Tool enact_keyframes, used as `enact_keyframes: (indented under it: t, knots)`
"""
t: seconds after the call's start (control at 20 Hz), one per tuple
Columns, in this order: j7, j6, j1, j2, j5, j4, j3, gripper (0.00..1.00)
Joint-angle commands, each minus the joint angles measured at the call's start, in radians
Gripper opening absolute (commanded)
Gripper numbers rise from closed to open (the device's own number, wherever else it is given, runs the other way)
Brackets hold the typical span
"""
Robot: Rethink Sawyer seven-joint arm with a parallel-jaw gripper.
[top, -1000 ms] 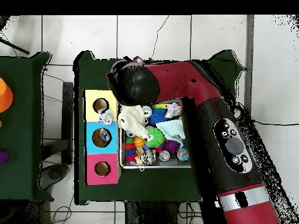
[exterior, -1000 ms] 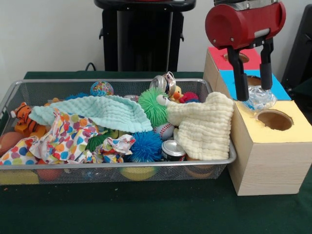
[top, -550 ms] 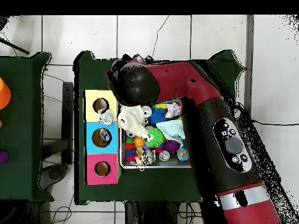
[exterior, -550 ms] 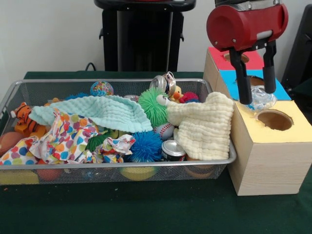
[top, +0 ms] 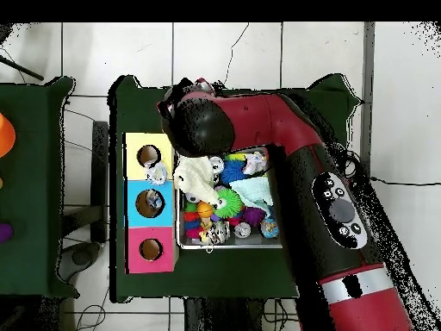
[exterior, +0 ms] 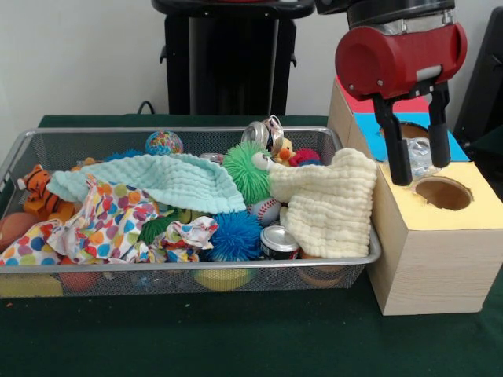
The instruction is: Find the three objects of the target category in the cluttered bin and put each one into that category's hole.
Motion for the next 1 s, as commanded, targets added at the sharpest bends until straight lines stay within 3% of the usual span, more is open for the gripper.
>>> enact_keyframes:
  t: [0.05,1.0]
  knots:
    - [-0.024,-0.063,-0.027,0.086,-0.079,0.089,-0.002,1.00]
    - [0.024,-0.163,-0.028,0.046,-0.115,0.160,-0.006,1.00]
